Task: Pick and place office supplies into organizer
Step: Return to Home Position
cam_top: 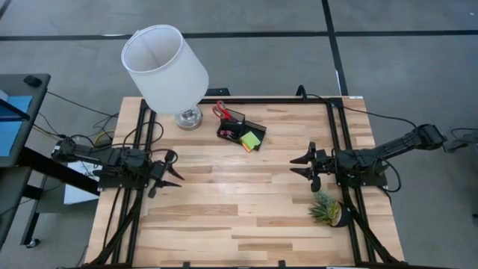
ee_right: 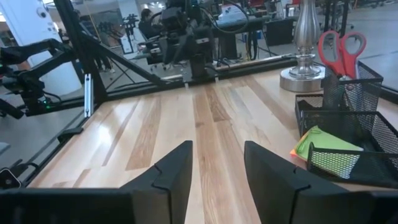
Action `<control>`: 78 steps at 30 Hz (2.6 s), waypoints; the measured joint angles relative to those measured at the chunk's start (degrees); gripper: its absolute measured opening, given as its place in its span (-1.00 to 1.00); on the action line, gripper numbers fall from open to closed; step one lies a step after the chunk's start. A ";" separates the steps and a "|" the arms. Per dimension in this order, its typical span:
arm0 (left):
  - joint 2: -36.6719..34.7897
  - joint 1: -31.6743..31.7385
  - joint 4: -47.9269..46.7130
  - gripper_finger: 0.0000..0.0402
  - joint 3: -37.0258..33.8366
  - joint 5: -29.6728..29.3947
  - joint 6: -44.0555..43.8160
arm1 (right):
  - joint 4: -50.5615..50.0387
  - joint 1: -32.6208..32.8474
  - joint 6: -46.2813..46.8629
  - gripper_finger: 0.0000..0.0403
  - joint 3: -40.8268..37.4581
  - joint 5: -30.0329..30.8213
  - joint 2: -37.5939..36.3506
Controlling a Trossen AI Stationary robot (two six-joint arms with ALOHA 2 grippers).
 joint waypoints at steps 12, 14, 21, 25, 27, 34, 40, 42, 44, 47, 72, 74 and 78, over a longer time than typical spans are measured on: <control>0.01 0.00 -0.09 -0.44 -0.04 -1.33 -0.19 | -0.02 0.00 0.00 -0.32 -0.02 0.00 0.00; 0.00 0.00 -0.09 -0.44 -0.04 -1.33 0.05 | -0.02 0.00 0.00 -0.31 -0.02 0.00 0.00; 0.02 0.00 -0.11 -0.44 -0.07 -1.35 0.77 | -0.02 0.00 0.00 -0.32 -0.04 0.00 0.00; 0.02 0.00 -0.11 -0.44 -0.07 -1.35 0.81 | -0.02 0.00 0.00 -0.33 -0.04 0.00 0.00; 0.02 0.00 -0.11 -0.44 -0.08 -1.35 0.94 | -0.02 0.00 0.00 -0.33 -0.04 0.01 0.00; 0.01 0.00 -0.13 -0.44 -0.09 -1.35 1.03 | -0.02 0.00 0.00 -0.32 -0.04 0.00 0.00; 0.00 0.00 -0.15 -0.44 -0.11 -1.35 1.03 | -0.03 0.00 0.00 -0.33 -0.04 0.00 0.00; 0.00 0.00 -0.15 -0.44 -0.11 -1.35 1.03 | -0.04 0.00 0.00 -0.33 -0.04 0.01 0.00; 0.01 0.00 -0.15 -0.44 -0.11 -1.35 1.03 | -0.04 0.00 0.00 -0.33 -0.05 0.00 0.00; 0.02 0.00 -0.15 -0.44 -0.11 -1.35 1.03 | -0.04 0.00 0.00 -0.32 -0.07 0.00 0.00; 0.01 0.00 -0.20 -0.44 -0.15 -1.35 1.00 | -0.02 0.00 0.00 -0.34 -0.07 0.00 0.00; 0.01 0.01 -0.20 -0.44 -0.15 -1.35 0.99 | -0.04 -0.02 0.00 -0.33 -0.07 0.00 0.00; 0.00 0.00 -0.20 -0.44 -0.15 -1.35 0.99 | -0.04 0.00 0.00 -0.32 -0.07 0.00 0.00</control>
